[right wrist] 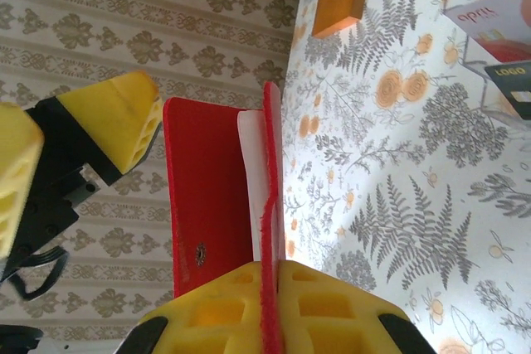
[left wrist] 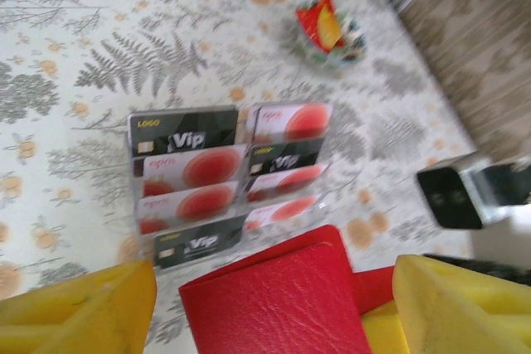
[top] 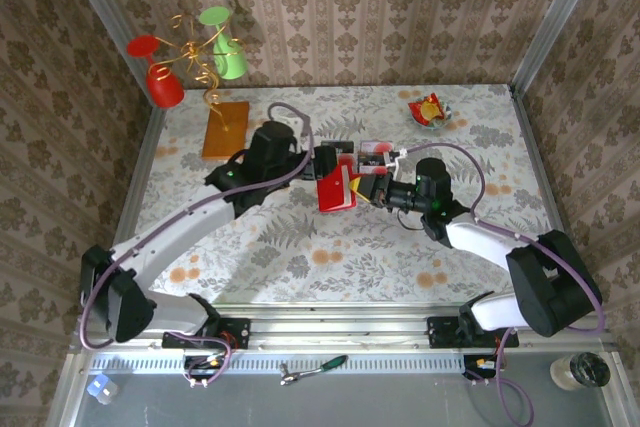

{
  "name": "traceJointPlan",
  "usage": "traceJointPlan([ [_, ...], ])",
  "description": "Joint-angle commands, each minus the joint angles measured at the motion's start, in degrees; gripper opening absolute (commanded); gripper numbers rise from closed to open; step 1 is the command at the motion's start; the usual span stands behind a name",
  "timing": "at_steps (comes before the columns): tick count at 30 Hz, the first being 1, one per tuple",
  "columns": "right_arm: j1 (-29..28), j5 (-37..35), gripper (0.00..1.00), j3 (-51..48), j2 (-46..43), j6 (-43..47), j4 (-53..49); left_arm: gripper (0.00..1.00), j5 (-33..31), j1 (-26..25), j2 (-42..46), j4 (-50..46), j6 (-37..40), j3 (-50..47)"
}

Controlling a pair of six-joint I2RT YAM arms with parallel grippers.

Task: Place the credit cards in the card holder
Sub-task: Open the card holder.

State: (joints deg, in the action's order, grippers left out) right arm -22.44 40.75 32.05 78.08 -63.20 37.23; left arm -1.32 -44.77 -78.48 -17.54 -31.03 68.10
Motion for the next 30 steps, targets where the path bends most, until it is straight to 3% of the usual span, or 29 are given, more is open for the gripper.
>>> traceJointPlan([
  [1, -0.10, -0.79, 0.00, -1.16, -1.88, 1.09, 0.60, 0.79, -9.59, -3.06, -4.09, -11.05, 6.46, 4.04],
  [3, -0.16, -0.99, 0.00, -1.68, -1.89, 1.11, 0.56, 0.83, -11.52, -4.76, -6.47, -12.59, 7.26, 6.27],
  [16, -0.15, -1.38, 0.00, -2.17, -1.89, 1.16, 0.48, 0.85, -18.39, -8.16, -12.47, -16.72, 9.54, 11.42],
  [22, -0.11, -1.90, 0.00, -2.21, -1.89, 2.06, -0.84, 0.84, -22.61, -8.14, -10.38, -17.71, 8.66, 9.87],
  [30, -0.07, -2.17, 0.00, -2.67, -2.19, 2.53, -1.64, 0.84, -23.05, -7.65, -5.39, -15.43, 7.66, 3.79],
])
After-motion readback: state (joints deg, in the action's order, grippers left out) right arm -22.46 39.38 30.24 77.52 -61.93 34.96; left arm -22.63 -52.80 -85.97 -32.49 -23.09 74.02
